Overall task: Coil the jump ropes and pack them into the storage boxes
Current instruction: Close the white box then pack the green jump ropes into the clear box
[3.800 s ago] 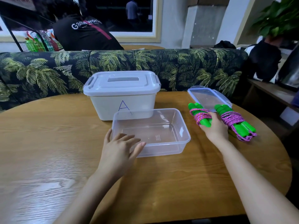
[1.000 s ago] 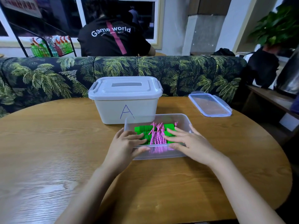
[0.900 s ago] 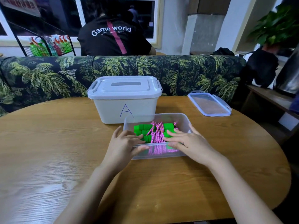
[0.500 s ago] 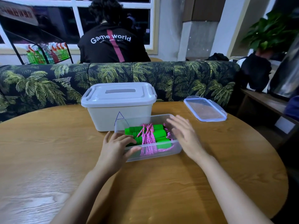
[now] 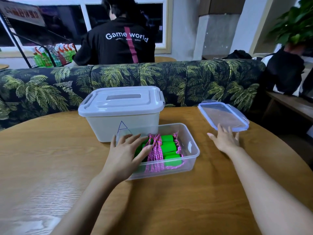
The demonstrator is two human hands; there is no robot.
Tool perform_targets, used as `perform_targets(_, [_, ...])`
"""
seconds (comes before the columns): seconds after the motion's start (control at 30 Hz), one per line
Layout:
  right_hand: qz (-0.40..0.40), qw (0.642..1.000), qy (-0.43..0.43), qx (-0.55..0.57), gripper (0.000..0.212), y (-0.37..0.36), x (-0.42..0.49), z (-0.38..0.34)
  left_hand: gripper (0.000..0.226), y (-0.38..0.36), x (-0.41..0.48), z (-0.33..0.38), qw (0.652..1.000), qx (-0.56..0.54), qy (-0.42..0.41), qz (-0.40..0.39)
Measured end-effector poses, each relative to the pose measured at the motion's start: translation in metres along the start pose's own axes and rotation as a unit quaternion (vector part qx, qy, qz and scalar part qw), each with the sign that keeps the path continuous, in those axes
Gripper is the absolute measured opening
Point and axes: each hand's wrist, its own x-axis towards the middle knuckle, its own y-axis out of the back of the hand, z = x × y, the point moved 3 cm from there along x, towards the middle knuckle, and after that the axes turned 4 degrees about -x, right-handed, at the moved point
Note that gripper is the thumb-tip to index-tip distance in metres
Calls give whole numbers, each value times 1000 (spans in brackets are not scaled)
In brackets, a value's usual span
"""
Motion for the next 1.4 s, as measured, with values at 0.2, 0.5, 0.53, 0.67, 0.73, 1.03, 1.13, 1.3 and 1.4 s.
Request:
perform_targets(0.2, [141,987,1,75,34,3,-19,0,102,3,-1,6,1000,8,7,-14])
perform_targets(0.5, [303,946,74,-93,9,42,-79,-30,93,8,-20,4,999,22,-25,-26])
perform_targets(0.53, [350,931,68,-76,7,53,-86,-29,98,11,-24,2,999,25,-24,-23])
perform_targets(0.67, [510,850,97,82,18,100,-120,-27,98,20,-36,-7,1000,9,-9,-23])
perform_targets(0.73, [557,799,102,200,27,118,-143,-36,102,24,-37,-9,998,-55,-10,-10])
perform_targets(1.03, [243,711,113,650,32,139,-155,-90,76,77,-35,-14,749,-637,146,109])
perform_targets(1.13, [62,795,113,593,31,126,-139,-112,76,90,-41,-20,669,-723,147,84])
perform_targets(1.3, [14,856,74,511,30,102,-117,-135,20,64,-52,-28,793,-566,192,122])
perform_targets(1.4, [29,886,75,457,28,90,-95,-143,27,35,-57,-37,778,-566,252,102])
